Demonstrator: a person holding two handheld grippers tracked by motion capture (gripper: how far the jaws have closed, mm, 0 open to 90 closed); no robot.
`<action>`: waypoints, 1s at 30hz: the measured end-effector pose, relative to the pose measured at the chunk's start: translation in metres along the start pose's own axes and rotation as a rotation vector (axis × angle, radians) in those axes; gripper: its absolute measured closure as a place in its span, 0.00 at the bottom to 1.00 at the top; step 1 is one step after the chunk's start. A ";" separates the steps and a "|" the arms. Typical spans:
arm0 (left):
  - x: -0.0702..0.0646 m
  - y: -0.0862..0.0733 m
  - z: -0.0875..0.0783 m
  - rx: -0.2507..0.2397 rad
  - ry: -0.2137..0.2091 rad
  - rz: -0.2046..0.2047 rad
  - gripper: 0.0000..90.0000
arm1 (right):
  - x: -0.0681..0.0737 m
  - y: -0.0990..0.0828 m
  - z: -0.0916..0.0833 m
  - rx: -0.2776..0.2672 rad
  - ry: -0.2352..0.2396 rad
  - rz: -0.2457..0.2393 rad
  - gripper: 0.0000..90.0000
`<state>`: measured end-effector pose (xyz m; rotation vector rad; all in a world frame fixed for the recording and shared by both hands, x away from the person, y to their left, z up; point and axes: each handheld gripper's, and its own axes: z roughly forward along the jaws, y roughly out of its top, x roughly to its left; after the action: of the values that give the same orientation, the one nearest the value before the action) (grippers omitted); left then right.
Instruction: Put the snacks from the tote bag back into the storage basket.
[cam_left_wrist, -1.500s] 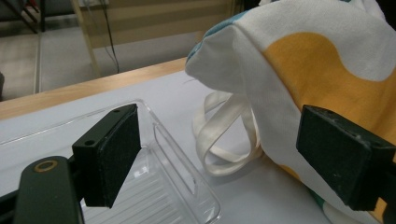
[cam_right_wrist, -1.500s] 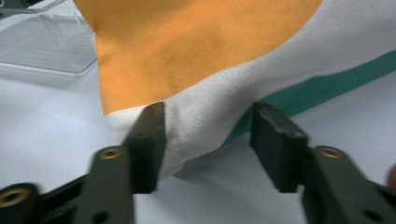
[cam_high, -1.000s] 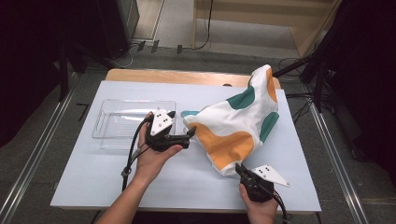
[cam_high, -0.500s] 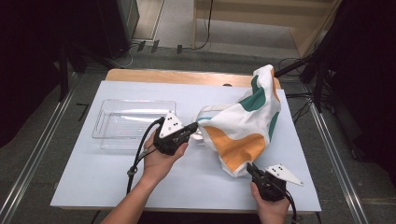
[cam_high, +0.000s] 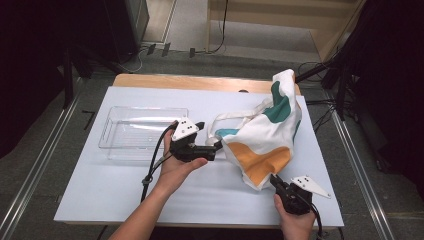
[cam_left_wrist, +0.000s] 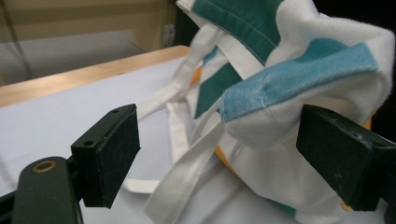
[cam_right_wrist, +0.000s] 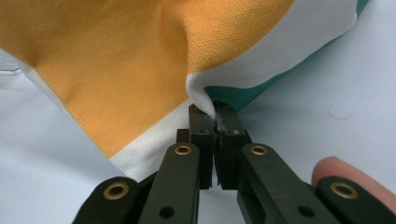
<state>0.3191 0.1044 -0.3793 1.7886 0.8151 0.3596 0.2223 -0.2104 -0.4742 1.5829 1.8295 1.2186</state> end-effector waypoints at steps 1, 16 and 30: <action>-0.001 0.001 0.003 0.009 -0.021 -0.005 0.15 | -0.001 0.000 0.000 0.008 0.001 0.006 0.99; -0.041 -0.005 0.029 0.107 -0.083 0.154 1.00 | -0.008 0.000 0.003 0.033 0.002 -0.005 0.99; -0.025 0.003 0.003 0.011 -0.067 0.124 0.19 | -0.012 0.000 0.002 0.034 0.017 0.014 0.99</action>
<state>0.3044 0.0847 -0.3737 1.8561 0.6618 0.3744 0.2268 -0.2211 -0.4777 1.6110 1.8621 1.2172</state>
